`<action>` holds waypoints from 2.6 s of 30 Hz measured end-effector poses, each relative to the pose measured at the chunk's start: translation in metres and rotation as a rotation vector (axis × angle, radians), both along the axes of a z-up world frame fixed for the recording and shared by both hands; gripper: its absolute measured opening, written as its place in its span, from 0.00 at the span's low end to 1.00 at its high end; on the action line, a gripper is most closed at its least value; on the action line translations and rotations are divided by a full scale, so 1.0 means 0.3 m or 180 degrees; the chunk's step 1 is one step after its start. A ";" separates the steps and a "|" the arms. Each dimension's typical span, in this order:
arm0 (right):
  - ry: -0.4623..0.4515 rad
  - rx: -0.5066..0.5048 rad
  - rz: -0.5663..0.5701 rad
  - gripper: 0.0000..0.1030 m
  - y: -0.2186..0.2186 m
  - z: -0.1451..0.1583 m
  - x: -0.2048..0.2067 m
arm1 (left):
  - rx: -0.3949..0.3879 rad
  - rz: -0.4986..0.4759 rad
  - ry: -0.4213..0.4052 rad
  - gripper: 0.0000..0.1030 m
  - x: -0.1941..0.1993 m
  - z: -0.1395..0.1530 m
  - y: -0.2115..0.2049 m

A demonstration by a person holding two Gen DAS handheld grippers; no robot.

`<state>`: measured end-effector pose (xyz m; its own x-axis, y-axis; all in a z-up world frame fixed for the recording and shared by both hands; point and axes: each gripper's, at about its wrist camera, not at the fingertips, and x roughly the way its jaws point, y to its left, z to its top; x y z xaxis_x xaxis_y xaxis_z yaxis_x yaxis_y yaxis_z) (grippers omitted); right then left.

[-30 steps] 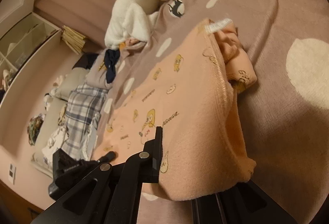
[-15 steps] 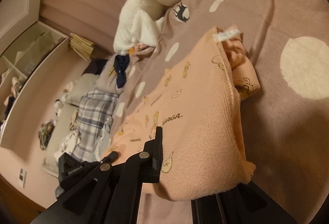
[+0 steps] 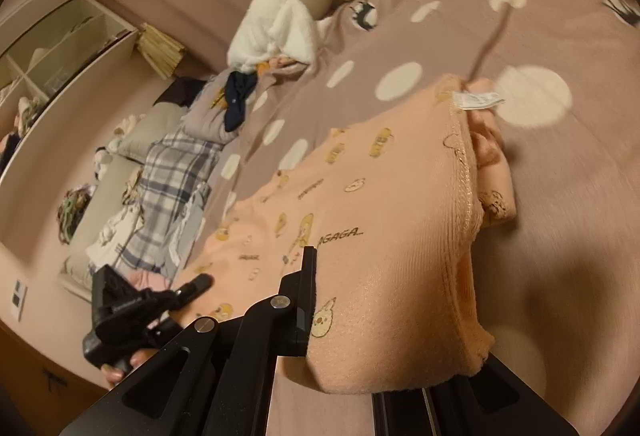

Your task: Fold small clothes

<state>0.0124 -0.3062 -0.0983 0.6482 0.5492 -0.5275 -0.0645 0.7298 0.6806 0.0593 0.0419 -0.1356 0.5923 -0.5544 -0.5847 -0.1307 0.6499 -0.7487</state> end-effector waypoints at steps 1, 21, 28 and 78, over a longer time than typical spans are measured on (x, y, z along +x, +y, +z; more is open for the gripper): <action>0.0042 0.0033 -0.0038 0.06 -0.008 -0.012 -0.002 | -0.0020 0.0005 0.0028 0.05 -0.014 -0.013 -0.001; 0.0697 -0.0757 -0.0451 0.10 -0.023 0.010 -0.092 | 0.0945 0.0276 0.0436 0.11 -0.143 0.002 0.090; 0.0774 -0.0946 -0.0581 0.60 -0.020 0.063 -0.135 | 0.1472 0.0360 0.0190 0.48 -0.195 0.104 0.067; 0.1007 0.0787 -0.0683 0.99 -0.119 -0.086 -0.059 | 0.0922 -0.0213 -0.0356 1.00 -0.168 0.146 -0.124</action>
